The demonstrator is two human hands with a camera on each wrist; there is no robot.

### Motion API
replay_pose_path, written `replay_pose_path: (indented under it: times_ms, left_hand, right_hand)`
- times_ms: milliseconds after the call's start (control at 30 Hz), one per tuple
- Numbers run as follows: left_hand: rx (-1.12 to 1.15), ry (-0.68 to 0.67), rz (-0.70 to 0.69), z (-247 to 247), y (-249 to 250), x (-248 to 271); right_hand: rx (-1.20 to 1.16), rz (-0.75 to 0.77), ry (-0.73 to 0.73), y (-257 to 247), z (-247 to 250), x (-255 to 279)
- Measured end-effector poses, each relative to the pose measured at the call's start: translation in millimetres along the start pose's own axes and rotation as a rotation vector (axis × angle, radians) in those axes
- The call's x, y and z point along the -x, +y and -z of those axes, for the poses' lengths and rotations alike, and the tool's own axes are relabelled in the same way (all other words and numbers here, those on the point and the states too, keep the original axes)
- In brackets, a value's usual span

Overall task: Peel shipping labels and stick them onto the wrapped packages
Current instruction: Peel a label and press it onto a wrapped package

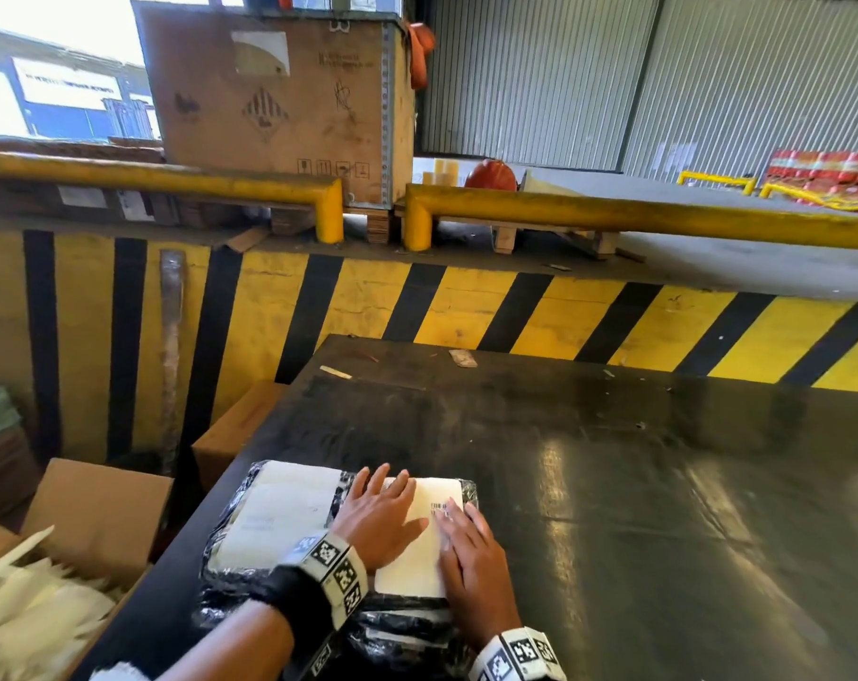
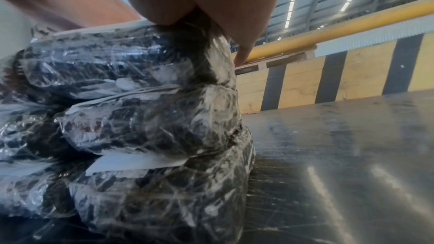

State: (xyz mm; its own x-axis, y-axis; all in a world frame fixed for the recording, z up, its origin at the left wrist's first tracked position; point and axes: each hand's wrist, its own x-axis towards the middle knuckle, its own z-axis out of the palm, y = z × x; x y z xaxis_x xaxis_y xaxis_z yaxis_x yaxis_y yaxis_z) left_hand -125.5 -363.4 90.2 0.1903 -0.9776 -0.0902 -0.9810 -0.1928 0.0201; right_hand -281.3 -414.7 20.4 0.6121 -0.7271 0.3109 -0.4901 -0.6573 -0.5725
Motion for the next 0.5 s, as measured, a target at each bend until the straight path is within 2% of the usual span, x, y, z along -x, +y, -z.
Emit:
replay_pose_path:
  times_ms: [133, 267, 300, 367, 433, 500]
  left_hand:
    - [0.002, 0.093, -0.027, -14, -11, 28]
    - [0.1, 0.148, 0.035, -29, -14, 55]
    - [0.092, 0.161, 0.05, -34, -13, 61]
    - [0.06, 0.076, 0.089, -36, -11, 71]
    - [0.036, 0.075, 0.099, -43, -10, 73]
    - [0.037, 0.12, 0.08, -47, -8, 73]
  right_hand:
    - [-0.021, 0.014, 0.091, 2, -6, 1]
    - [0.015, 0.007, 0.139, -3, -4, 2]
    - [0.041, -0.016, 0.126, -4, -4, 5]
    - [0.059, -0.106, 0.092, -5, 0, 12]
    - [-0.014, -0.247, 0.056, -7, 5, 19]
    - [-0.096, -0.307, 0.009, -8, 9, 26]
